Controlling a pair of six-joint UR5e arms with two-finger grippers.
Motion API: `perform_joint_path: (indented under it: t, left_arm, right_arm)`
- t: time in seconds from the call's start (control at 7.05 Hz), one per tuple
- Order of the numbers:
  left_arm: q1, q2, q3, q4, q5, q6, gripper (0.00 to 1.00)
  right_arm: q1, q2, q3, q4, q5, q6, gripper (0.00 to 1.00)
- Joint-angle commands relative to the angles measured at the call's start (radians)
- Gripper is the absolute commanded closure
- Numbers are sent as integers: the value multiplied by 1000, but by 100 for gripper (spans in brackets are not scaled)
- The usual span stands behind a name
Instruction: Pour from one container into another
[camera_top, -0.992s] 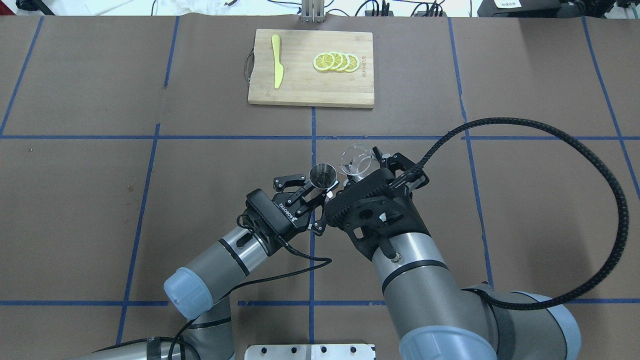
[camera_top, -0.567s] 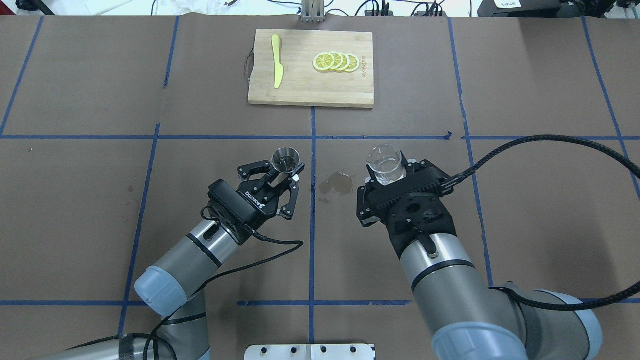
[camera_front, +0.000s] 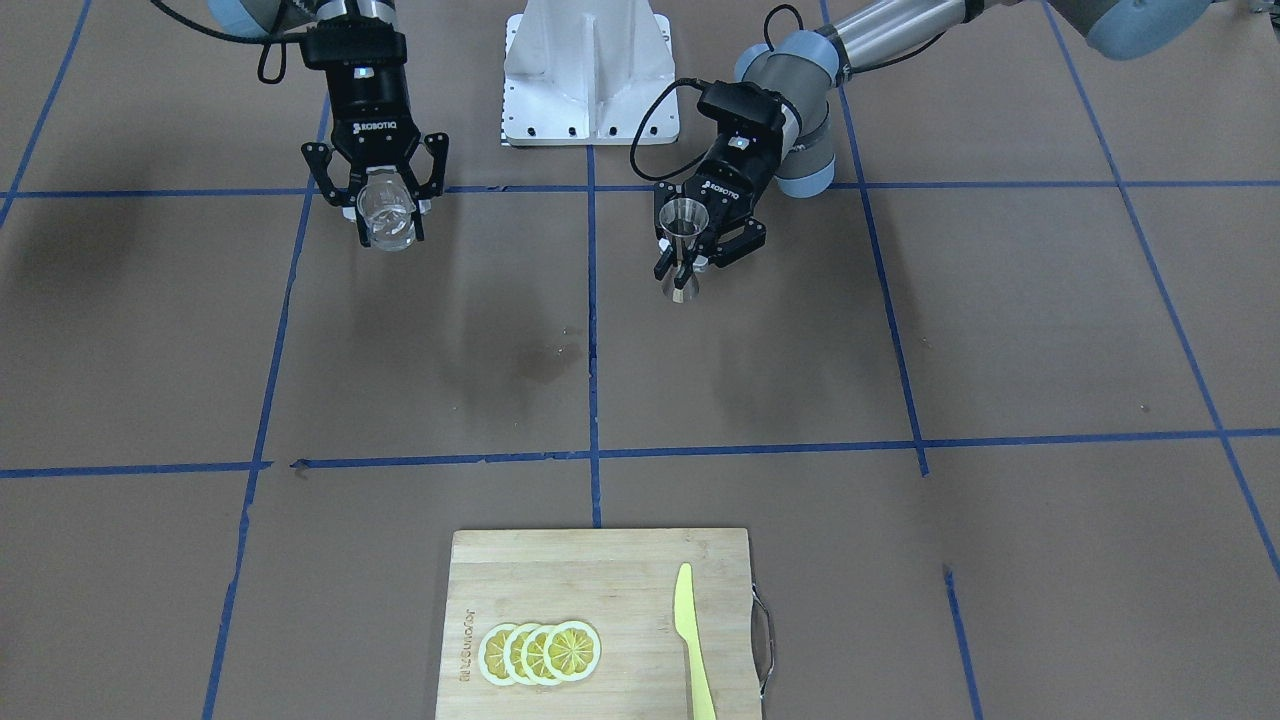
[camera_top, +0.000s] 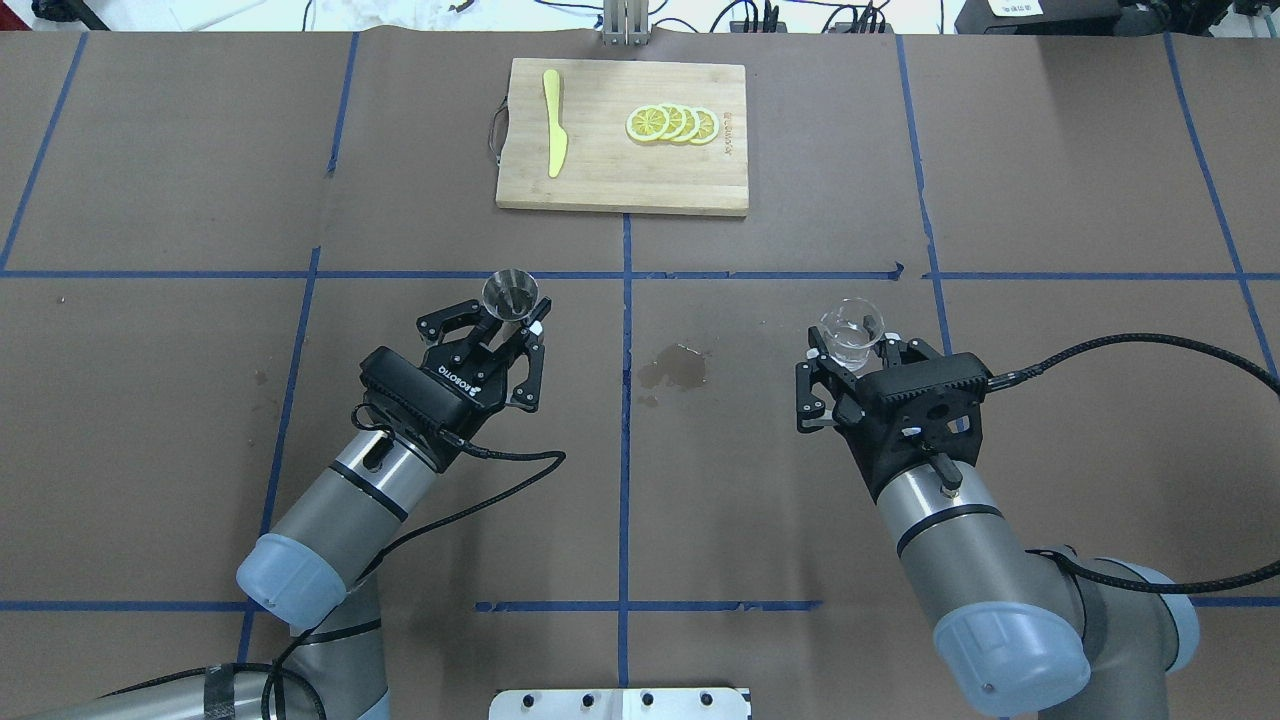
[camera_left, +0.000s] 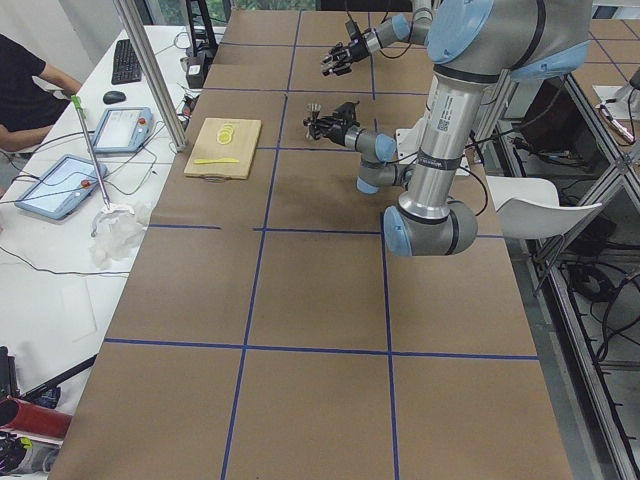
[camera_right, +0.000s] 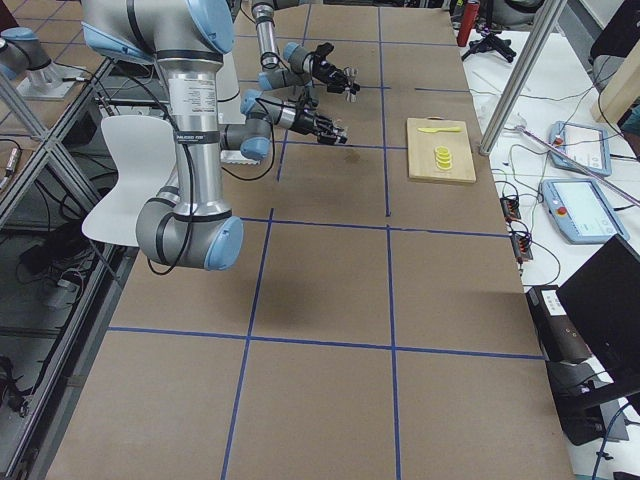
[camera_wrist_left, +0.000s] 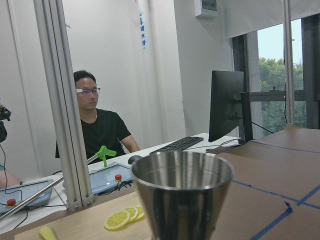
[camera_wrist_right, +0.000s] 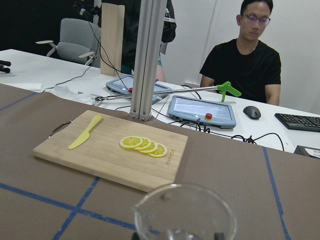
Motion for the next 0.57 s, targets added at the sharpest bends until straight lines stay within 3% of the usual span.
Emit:
perform_joint_path:
  t: [0.0, 0.43]
  left_arm:
    - [-8, 63, -2, 0, 48, -8, 100]
    - [-92, 204, -3, 0, 88, -32, 100]
  right_arm:
    - [36, -76, -124, 207, 1, 42, 100]
    - [86, -88, -147, 211, 13, 43, 100]
